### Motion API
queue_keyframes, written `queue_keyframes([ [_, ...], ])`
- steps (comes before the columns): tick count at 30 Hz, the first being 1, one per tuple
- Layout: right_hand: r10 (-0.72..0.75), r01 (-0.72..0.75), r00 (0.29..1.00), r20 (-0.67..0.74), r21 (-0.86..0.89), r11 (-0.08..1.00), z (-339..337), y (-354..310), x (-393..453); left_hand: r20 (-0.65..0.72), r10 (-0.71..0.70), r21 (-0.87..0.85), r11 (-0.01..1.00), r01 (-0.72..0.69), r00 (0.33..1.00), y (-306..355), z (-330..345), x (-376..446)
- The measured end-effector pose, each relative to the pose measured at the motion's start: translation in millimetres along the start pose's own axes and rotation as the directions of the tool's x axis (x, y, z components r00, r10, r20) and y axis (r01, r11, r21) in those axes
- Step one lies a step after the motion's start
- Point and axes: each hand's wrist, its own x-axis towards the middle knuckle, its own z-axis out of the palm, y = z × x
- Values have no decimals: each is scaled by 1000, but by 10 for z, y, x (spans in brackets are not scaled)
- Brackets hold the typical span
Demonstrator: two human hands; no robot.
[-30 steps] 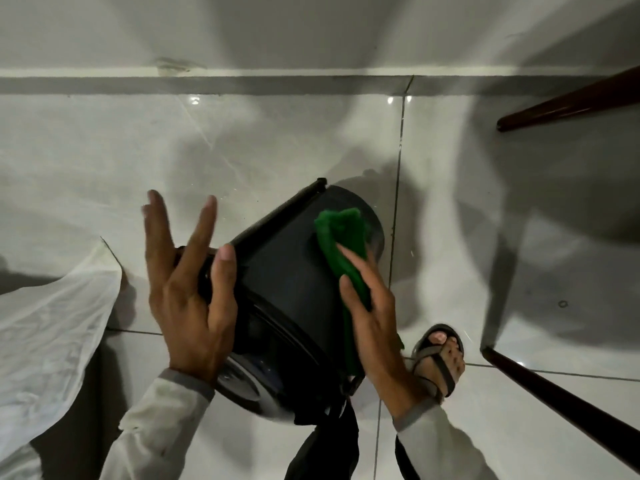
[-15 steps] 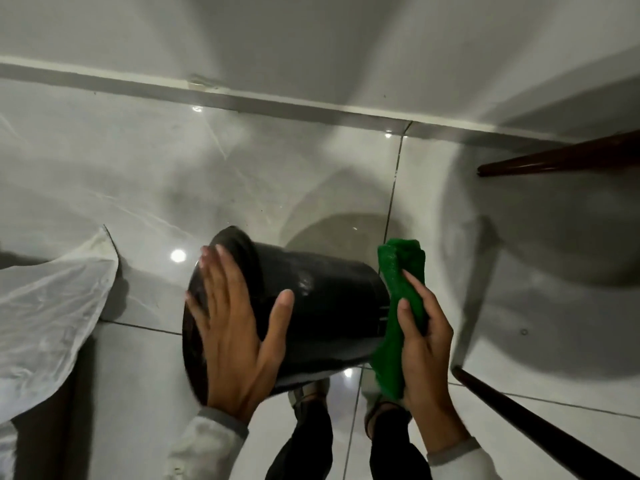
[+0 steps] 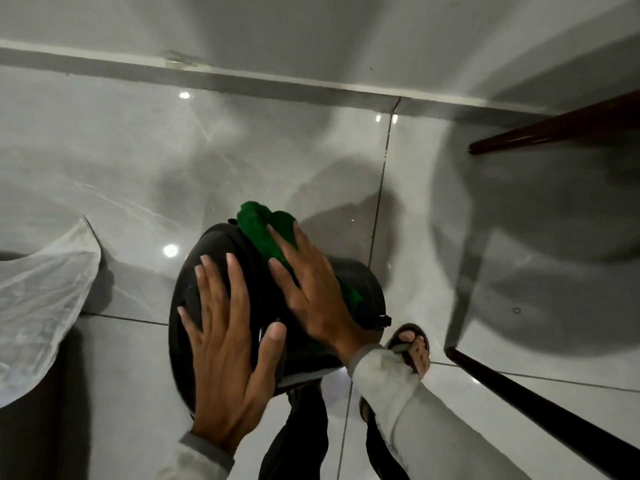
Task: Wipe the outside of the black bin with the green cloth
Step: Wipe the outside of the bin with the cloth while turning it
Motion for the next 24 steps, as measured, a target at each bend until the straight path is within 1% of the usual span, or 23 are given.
queue_keyframes([
  [2, -4, 4, 999, -41, -12, 1000, 29, 57, -16, 5, -55, -26, 998, 55, 998, 4, -31, 52],
  [4, 11, -7, 995, -101, 34, 999, 30, 122, -20, 27, -80, -17, 997, 80, 996, 48, -39, 157],
  [6, 63, -50, 987, -147, 94, 994, 1, 216, -8, 65, -80, 4, 997, 80, 995, 102, -33, 250],
  [9, 124, -101, 974, -188, 125, 987, -47, 436, -1, 88, -96, 12, 995, 95, 991, 124, -21, 281],
  [11, 224, -192, 956, -189, 174, 966, -42, 661, -23, 88, -97, 27, 995, 95, 991, 92, -15, 214],
  [13, 391, -342, 901, -186, 249, 906, -56, 927, -100, 86, -71, 43, 997, 68, 994, 60, -3, 93],
  [15, 561, -498, 807, -185, 297, 815, -88, 1190, -210, 80, -52, 40, 998, 48, 995, 56, 29, -51],
  [16, 613, -550, 768, -184, 300, 779, -102, 1285, -252, 76, -52, 37, 998, 49, 996, 60, 47, -102],
  [17, 635, -576, 751, -181, 291, 764, -107, 1336, -267, 72, -59, 37, 998, 56, 996, 63, 56, -129],
  [18, 630, -574, 755, -182, 282, 769, -106, 1340, -257, 71, -68, 43, 997, 65, 995, 63, 58, -132],
  [20, 565, -502, 803, -190, 294, 813, -99, 1233, -238, 76, -78, 64, 995, 73, 994, 59, 41, -113],
  [22, 447, -376, 873, -195, 315, 872, -86, 1019, -259, 81, -73, 68, 995, 67, 994, 54, 22, -92],
  [24, 310, -233, 926, -216, 319, 918, -40, 747, -310, 90, -74, 73, 995, 68, 993, 69, 25, -99],
])
